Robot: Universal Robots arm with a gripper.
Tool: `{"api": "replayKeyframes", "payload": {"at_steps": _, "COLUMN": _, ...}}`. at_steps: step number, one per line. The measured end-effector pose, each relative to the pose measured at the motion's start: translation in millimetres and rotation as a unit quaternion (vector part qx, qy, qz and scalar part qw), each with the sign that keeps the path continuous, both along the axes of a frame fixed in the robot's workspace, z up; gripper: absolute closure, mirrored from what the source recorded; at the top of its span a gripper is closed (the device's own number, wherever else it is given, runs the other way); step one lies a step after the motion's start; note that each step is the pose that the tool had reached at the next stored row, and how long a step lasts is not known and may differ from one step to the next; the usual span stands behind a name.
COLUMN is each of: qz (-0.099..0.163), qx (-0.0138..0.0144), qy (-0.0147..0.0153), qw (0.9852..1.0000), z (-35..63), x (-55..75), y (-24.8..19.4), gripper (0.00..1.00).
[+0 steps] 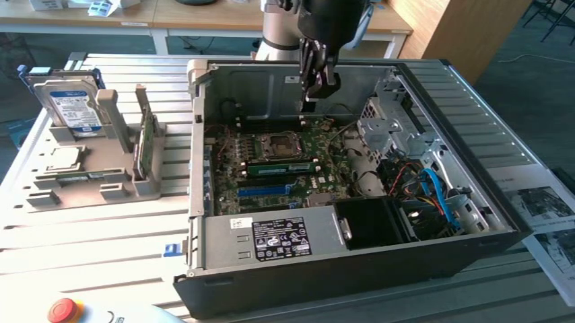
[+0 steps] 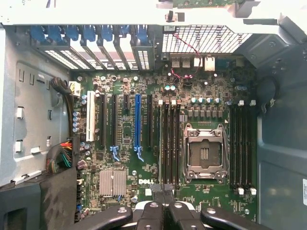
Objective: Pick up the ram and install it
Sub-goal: 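Press down the ram until it locks into place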
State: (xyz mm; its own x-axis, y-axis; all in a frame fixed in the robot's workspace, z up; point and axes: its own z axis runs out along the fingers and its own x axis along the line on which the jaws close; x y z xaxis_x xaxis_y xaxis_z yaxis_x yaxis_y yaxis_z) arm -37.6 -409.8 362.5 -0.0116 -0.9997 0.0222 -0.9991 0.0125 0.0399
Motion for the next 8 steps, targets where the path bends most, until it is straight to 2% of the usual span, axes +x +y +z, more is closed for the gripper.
{"api": "replayKeyframes", "payload": {"at_steps": 8, "qz": 0.0, "qx": 0.0, "qy": 0.0, "qw": 1.0, "z": 0.0, "x": 0.0, "y": 0.0, "gripper": 0.9}}
